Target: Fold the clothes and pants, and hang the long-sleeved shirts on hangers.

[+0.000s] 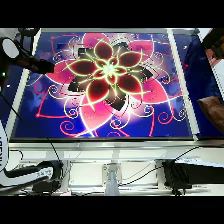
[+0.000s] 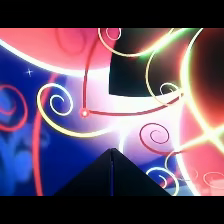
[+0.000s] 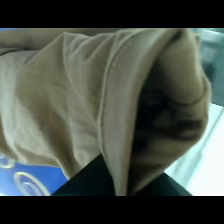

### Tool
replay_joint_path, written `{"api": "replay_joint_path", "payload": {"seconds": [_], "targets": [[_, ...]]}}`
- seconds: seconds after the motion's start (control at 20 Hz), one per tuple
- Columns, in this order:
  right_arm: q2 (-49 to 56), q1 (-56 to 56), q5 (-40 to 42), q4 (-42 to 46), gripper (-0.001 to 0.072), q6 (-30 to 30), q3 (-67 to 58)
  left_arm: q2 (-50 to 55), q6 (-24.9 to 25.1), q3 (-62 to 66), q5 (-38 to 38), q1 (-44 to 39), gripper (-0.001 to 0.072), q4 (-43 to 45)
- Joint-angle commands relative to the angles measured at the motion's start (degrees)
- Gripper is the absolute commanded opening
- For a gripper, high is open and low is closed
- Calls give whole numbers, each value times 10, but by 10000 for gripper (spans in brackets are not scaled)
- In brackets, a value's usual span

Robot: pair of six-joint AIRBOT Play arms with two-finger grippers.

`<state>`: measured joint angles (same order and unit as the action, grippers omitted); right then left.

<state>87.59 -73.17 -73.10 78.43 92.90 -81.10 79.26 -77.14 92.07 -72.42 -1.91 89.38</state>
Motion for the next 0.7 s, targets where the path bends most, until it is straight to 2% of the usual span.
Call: {"api": "replay_joint_path", "payload": {"seconds": [0.0,0.05,0.1,0.15,0.2,0.25,0.3,0.5,0.65], "targets": [[0,-14,-17,47,337,24,0,-1,0,0,-10,-2,16,4],[0,-14,-24,48,585,22,0,-1,0,0,-10,-2,15,4],[0,-14,-31,48,693,14,0,-1,0,0,-10,-2,16,4],[0,-14,-44,48,684,0,0,-1,0,0,-9,-2,16,4],[0,-14,-58,48,634,-6,0,-1,0,0,-10,-2,15,4],[0,-13,-75,46,251,-6,0,-1,0,0,-9,-2,15,4],[0,-7,-86,43,16,-7,0,-1,0,0,-9,-2,16,4],[-18,74,-57,-57,8,-39,0,-1,0,0,-10,-2,15,4],[-31,215,-39,-66,8,-42,0,-1,0,0,-9,-2,16,4]]}}
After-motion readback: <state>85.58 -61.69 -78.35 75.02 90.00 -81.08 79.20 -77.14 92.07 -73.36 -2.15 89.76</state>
